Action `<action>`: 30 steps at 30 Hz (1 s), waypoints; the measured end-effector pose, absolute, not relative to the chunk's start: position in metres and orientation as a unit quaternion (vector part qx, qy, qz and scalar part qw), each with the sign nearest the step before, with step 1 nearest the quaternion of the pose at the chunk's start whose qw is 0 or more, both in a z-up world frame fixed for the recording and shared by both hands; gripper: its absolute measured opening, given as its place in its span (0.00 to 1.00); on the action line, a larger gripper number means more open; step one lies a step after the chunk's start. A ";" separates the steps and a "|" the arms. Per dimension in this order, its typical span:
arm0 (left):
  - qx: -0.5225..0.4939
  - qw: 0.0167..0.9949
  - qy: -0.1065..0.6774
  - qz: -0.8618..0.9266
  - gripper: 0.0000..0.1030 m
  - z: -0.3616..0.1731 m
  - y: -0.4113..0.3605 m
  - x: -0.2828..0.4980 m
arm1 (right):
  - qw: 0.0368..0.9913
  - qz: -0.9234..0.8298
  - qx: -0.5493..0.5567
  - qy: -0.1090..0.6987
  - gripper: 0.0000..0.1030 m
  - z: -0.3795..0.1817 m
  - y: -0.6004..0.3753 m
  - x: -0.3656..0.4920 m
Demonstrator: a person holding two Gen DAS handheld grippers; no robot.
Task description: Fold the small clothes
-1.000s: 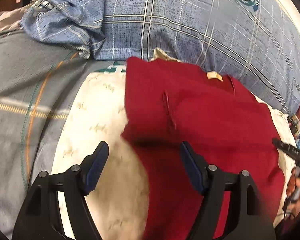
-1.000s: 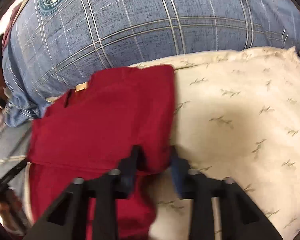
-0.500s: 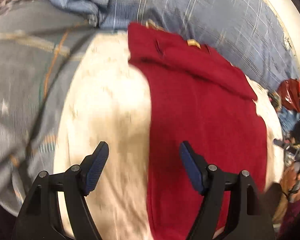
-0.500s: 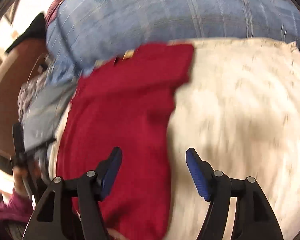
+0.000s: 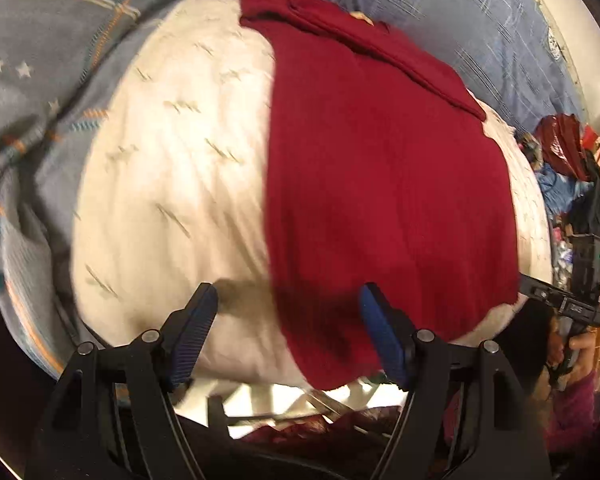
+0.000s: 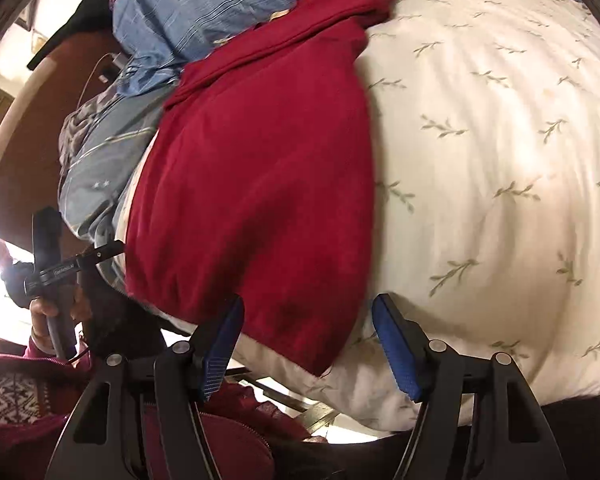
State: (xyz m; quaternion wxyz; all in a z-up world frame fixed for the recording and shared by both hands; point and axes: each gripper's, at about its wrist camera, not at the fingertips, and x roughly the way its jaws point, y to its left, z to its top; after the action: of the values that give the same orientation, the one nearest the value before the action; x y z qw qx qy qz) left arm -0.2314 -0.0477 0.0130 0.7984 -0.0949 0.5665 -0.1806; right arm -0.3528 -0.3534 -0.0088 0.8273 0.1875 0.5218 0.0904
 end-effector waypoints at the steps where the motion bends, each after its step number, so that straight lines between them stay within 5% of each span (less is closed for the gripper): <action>1: -0.097 0.795 0.570 -0.184 0.71 0.012 -0.051 -0.234 | 0.828 0.094 0.189 0.520 0.67 -0.009 -0.353 -0.355; 14: -0.106 0.787 0.578 -0.189 0.70 0.001 -0.066 -0.236 | 0.824 0.116 0.227 0.506 0.65 -0.014 -0.363 -0.362; 15: -0.108 0.790 0.575 -0.185 0.67 0.002 -0.066 -0.236 | 0.823 0.116 0.237 0.503 0.63 -0.016 -0.365 -0.361; 16: -0.105 0.792 0.572 -0.185 0.45 0.003 -0.071 -0.235 | 0.823 0.114 0.251 0.497 0.50 -0.016 -0.366 -0.359; 17: -0.094 0.793 0.572 -0.187 0.21 0.004 -0.074 -0.234 | 0.824 0.113 0.246 0.499 0.17 -0.016 -0.368 -0.359; 18: -0.091 0.795 0.570 -0.187 0.18 0.004 -0.078 -0.233 | 0.825 0.112 0.230 0.503 0.07 -0.015 -0.364 -0.357; 30: -0.060 0.809 0.541 -0.222 0.04 0.035 -0.056 -0.249 | 0.831 0.136 0.178 0.510 0.07 0.011 -0.347 -0.390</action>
State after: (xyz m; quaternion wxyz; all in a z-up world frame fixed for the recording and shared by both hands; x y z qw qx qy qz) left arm -0.2495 -0.0561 0.0349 0.8088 -0.0600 0.5414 -0.2216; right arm -0.3902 -0.3467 0.0111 0.8306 0.1779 0.5100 0.1356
